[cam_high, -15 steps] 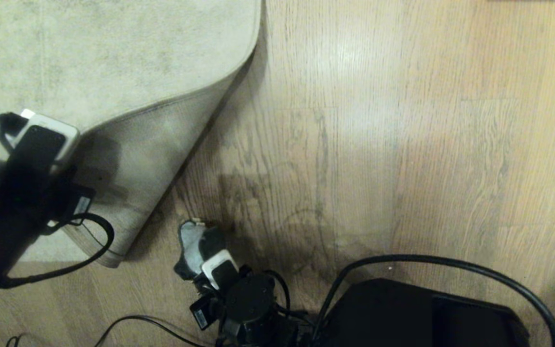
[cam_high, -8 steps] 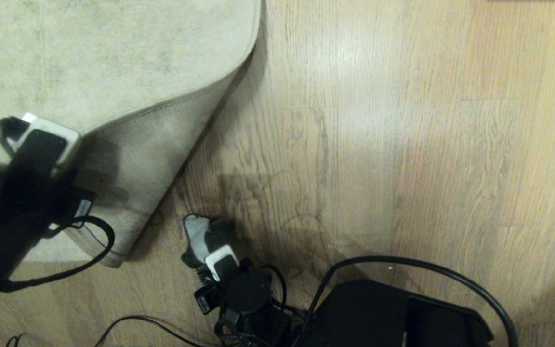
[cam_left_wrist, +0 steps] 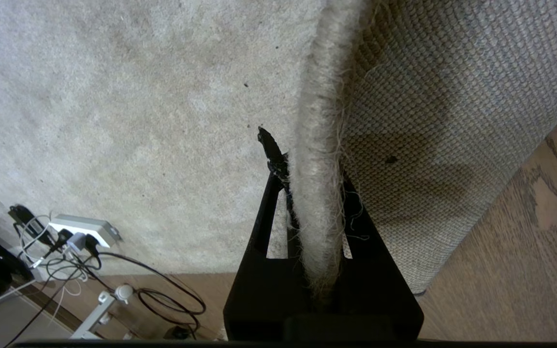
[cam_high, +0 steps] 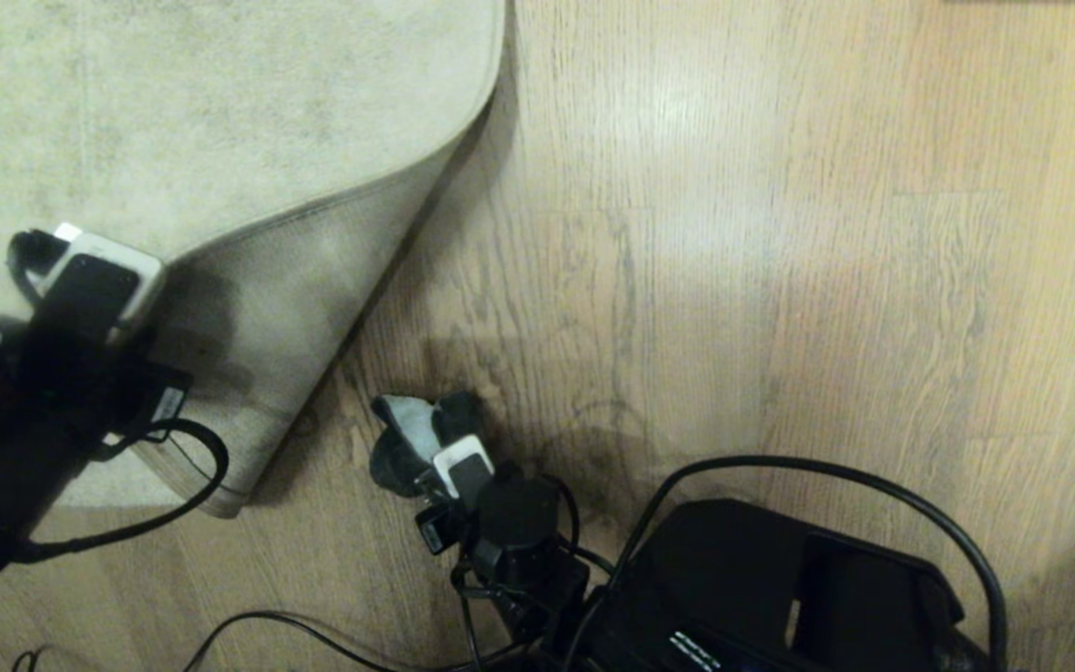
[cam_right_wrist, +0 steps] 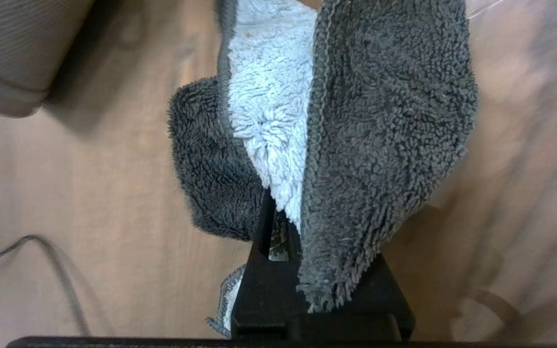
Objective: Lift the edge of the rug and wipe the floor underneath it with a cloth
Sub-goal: Wipe the floor under the carpet with a rag
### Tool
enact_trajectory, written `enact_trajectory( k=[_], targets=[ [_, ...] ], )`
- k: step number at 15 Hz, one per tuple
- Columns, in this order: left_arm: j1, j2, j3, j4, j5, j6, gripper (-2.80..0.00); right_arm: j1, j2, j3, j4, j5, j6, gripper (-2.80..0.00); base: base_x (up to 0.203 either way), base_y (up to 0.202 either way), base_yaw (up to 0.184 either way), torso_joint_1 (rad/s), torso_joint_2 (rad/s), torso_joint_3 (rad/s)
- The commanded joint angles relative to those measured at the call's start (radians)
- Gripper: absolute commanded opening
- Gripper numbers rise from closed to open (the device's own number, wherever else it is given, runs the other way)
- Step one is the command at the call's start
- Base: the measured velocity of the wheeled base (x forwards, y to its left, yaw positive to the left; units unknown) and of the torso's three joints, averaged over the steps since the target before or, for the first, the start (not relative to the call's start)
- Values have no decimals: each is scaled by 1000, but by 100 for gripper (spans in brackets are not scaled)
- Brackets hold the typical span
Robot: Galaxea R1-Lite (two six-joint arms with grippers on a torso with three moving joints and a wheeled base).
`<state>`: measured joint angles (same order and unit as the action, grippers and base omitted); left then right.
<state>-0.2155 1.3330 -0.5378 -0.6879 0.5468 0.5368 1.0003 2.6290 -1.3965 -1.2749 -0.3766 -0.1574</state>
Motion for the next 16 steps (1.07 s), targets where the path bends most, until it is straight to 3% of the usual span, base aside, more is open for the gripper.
enact_trajectory(
  k=[1,10,16],
  targets=[
    [-1,3,4,-4,4,3,-280,-22,-26,23,-9,-2,-33,-280,0,0,0,0,0,0],
    [-1,0,4,-5,2,3,-280,-82,-174,312,-18,-3,-81,-280,0,0,0,0,0,0],
    [-1,2,4,-5,2,5,-280,-196,-276,427,-23,-4,-109,-280,0,0,0,0,0,0]
  ],
)
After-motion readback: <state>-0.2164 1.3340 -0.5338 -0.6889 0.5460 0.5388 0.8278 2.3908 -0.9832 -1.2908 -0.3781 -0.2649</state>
